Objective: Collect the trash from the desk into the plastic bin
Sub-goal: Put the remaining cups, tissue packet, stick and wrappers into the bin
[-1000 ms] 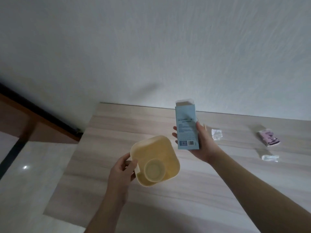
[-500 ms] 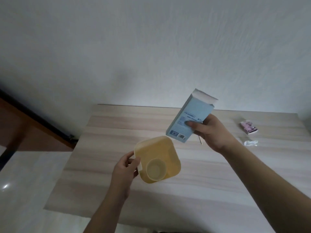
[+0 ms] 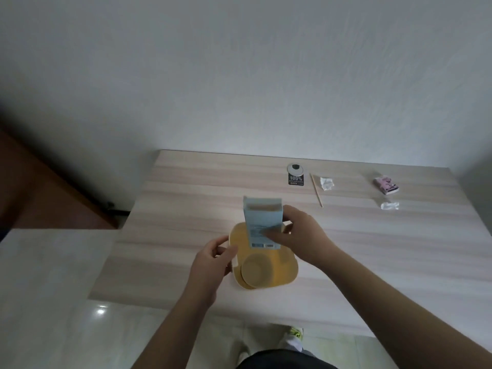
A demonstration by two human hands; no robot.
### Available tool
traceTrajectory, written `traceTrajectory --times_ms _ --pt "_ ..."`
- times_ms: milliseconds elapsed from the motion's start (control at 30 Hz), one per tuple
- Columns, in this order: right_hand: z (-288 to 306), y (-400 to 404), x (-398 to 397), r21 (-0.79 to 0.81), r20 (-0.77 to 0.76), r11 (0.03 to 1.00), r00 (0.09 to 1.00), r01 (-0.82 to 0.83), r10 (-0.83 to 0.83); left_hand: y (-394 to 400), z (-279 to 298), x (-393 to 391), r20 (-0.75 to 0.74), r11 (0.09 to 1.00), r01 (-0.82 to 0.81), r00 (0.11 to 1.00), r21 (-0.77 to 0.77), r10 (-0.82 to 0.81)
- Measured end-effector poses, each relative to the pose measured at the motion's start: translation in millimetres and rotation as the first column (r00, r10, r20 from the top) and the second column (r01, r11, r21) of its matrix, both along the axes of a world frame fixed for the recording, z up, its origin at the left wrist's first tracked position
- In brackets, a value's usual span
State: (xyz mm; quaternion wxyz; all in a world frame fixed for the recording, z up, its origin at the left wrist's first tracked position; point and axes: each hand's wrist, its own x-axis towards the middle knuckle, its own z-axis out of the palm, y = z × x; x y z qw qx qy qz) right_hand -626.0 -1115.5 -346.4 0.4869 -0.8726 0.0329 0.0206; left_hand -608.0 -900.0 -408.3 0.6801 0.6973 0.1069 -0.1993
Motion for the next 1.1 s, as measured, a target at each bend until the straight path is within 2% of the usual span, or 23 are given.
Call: traceTrajectory --times_ms 67,133,333,533,867,1000,1100 --pt "-6 12 -9 -0.155 0.058 0.988 0.998 0.009 0.0 5 -3 -4 0.014 1.0 0.025 1.0 0.012 -0.025" --pt "-11 22 -20 -0.21 0.085 0.978 0.996 0.015 0.003 8 -6 -8 0.018 0.999 0.05 0.999 0.01 -0.05" --pt "-23 32 -47 -0.217 0.047 0.973 0.997 0.075 -0.067 4 -12 -23 -0.009 0.991 0.13 0.991 -0.012 -0.131" --pt "-26 18 -66 -0.261 0.039 0.962 0.996 0.083 -0.075 -8 -10 -33 -0.027 0.989 0.144 0.989 -0.025 -0.144" --pt "-19 -63 -96 -0.382 -0.031 0.921 0.997 -0.073 0.066 -90 0 -41 -0.042 0.987 0.157 0.986 -0.037 -0.159" --pt "-25 -93 -101 -0.589 -0.076 0.798 0.992 -0.129 0.105 -123 2 -51 -0.024 0.984 0.175 0.984 0.017 -0.174" --pt "-32 -111 -102 -0.687 -0.032 0.718 0.992 -0.112 0.123 -144 1 -58 -0.004 0.98 0.191 0.981 0.05 -0.191"
